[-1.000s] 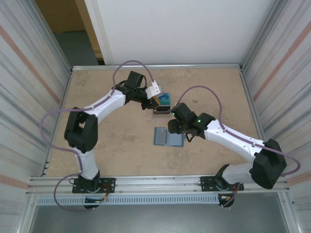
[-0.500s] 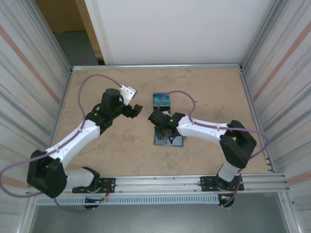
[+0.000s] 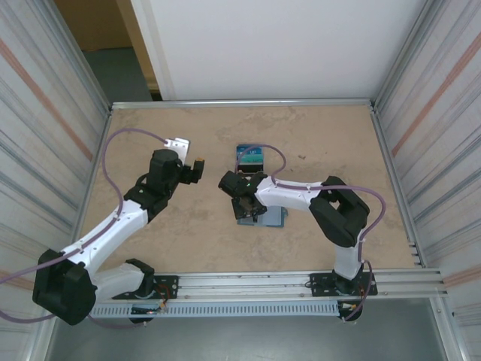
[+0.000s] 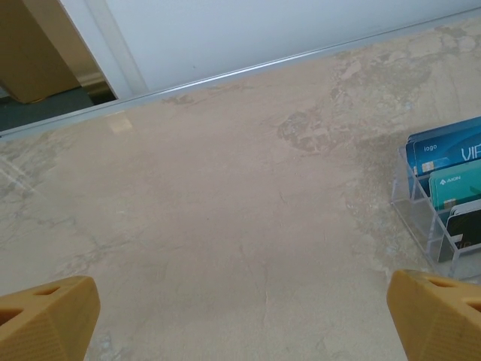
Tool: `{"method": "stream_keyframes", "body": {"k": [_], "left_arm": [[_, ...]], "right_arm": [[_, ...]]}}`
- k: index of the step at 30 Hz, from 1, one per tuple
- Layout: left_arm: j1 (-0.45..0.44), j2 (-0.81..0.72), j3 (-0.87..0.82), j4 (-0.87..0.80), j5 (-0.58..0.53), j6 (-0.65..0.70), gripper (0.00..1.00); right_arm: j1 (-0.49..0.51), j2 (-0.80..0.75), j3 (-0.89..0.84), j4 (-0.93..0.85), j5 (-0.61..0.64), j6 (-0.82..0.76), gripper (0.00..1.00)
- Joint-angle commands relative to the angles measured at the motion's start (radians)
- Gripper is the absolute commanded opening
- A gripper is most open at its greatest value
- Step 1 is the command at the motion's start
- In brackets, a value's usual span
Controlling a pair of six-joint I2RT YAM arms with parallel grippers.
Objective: Take the credit cards out of the card holder
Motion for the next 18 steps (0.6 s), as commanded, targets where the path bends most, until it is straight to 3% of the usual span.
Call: {"method": "stream_keyframes", "body": {"k": [1,8,18], "left_arm": [[0.011,0.004,0.003,0.035,-0.033,-0.033,0.99],[0.01,0.01,0.016,0.023,-0.031,-0.039,0.99],[-0.012,-0.041,0.02,0.002,-0.022,-0.002,0.99]], "right_arm": [[0.01,0.025,0.01,-0.031,0.003,0.014,0.48],[0.01,0.057,-0.025,-0.027,-0.005,0.025,0.48],[-0.032,-0.04,-0.117,0.056,-0.086,-0.012,0.2]]}}
